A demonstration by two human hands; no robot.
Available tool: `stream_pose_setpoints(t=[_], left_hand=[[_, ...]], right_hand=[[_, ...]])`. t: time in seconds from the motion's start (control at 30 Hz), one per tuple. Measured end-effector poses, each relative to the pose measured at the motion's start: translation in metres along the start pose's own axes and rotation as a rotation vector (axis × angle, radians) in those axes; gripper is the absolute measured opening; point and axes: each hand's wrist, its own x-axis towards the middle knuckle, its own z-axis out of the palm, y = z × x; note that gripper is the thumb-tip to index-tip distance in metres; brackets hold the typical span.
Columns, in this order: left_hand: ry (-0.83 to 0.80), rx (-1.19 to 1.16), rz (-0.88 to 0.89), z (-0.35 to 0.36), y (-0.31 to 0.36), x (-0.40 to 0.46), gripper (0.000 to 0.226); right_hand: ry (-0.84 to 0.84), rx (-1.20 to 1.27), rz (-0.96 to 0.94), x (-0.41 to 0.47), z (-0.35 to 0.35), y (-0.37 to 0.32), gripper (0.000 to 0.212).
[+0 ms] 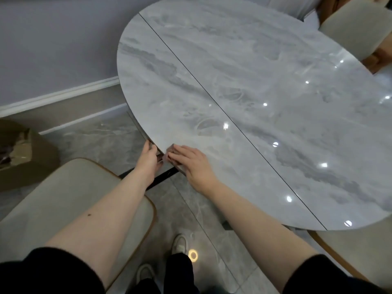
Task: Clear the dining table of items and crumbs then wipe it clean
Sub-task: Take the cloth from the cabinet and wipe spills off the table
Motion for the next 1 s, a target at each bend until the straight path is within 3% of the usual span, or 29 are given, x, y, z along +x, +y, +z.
stream_pose_setpoints(t=[0.33, 0.53, 0.63, 0.77, 0.93, 1.0], left_hand=[[0.014, 0.133, -0.006, 0.013, -0.022, -0.025, 0.048], [0.039, 0.361, 0.008, 0.026, -0.036, -0.052, 0.039], [0.044, 0.497, -0.042, 0.032, -0.037, -0.072, 0.036], [0.007, 0.502, -0.033, 0.044, -0.040, -0.095, 0.032], [-0.087, 0.407, 0.039, 0.048, -0.053, -0.122, 0.023], [-0.091, 0.330, 0.022, 0.047, -0.060, -0.124, 0.024]], right_hand=[[0.034, 0.090, 0.046, -0.095, -0.031, 0.007, 0.048], [-0.075, 0.016, 0.078, -0.131, -0.051, 0.002, 0.058], [0.009, 0.041, 0.057, -0.139, -0.073, -0.006, 0.036], [0.279, 0.159, 0.354, -0.132, -0.105, 0.000, 0.039], [0.194, 0.091, 0.772, -0.106, -0.085, 0.045, 0.046], [0.161, 0.070, 0.792, -0.095, -0.072, 0.051, 0.046]])
